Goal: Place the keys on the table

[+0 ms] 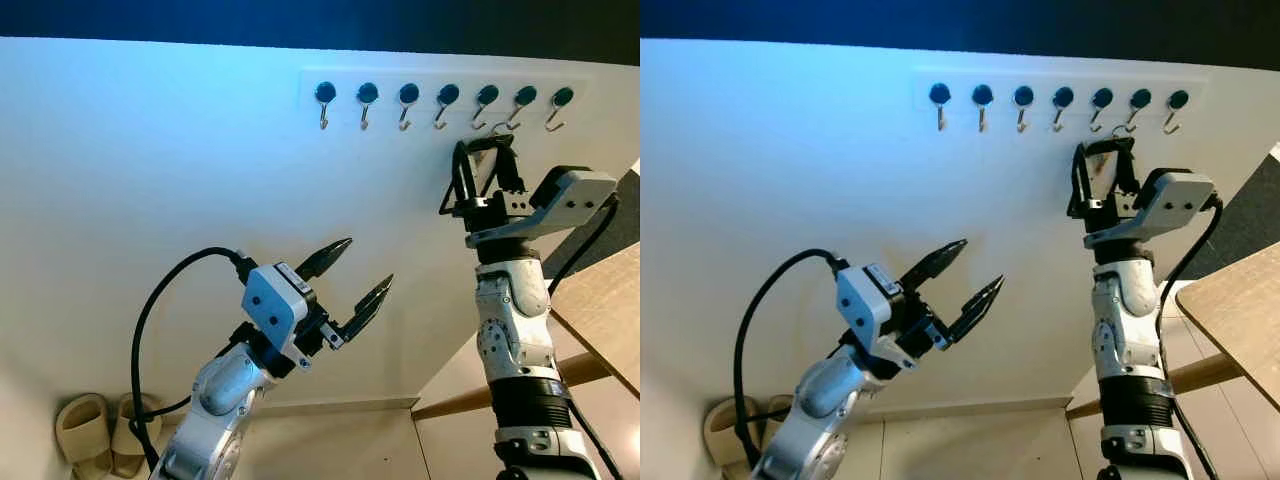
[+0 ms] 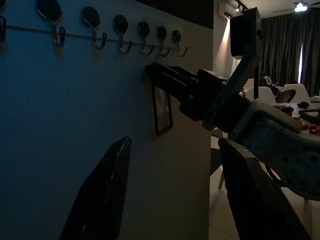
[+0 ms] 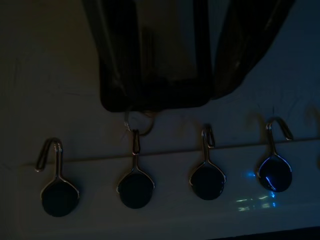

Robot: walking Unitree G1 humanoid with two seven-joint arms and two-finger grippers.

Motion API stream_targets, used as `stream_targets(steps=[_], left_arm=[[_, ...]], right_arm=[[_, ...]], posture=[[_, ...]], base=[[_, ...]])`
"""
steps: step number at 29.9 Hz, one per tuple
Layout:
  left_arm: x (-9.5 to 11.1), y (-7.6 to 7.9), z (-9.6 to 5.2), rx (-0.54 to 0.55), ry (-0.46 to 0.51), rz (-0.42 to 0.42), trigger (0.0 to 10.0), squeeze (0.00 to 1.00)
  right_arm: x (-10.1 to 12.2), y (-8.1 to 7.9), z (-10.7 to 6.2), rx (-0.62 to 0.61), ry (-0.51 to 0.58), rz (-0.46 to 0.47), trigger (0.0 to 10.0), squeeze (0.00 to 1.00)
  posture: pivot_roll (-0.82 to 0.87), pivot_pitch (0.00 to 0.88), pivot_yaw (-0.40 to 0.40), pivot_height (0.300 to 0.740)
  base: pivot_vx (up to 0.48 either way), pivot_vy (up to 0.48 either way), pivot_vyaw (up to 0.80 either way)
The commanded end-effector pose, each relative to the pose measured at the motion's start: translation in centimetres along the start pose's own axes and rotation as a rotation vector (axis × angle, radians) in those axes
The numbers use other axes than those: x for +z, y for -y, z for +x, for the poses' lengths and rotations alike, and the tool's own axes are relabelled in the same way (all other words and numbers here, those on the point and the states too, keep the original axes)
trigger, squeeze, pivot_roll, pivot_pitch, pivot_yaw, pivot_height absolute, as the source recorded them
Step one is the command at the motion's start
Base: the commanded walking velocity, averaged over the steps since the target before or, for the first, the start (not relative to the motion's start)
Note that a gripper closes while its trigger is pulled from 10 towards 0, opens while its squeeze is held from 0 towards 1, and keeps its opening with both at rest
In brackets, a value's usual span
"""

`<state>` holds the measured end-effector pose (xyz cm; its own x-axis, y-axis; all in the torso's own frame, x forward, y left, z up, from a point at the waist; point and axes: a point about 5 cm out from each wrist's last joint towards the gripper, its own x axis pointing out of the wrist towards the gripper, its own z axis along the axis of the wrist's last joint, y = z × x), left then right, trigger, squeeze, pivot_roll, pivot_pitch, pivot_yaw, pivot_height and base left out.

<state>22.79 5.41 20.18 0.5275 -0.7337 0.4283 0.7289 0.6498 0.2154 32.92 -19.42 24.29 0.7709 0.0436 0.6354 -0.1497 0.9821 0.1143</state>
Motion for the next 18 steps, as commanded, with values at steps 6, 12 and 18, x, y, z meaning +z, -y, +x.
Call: stream_targets(steps=[6,12,18], left_arm=[[0.4,0.27,0.17,-0.02,0.013,0.003,10.0,0.0],[0.38,0.33,0.19,-0.022,0.012,0.003,10.0,0.0],[0.37,0.37,0.24,-0.026,0.014,0.002,10.0,0.0]], right_arm=[[0.17,0.75,-0.26,-0.014,0.006,-0.023,0.8,0.0],[0.45,0.99,-0.29,-0.021,0.022,-0.051,0.0,0.0],[0.65,0.99,-0.39,-0.026,0.036,-0.062,0.0,0.0]], posture=[[0.07,0.128,-0.066,0.74],[0.07,0.12,-0.065,0.74],[0.07,0.112,-0.063,0.74]], base=[[0.0,0.0,0.0],[0.0,0.0,0.0],[0.0,0.0,0.0]])
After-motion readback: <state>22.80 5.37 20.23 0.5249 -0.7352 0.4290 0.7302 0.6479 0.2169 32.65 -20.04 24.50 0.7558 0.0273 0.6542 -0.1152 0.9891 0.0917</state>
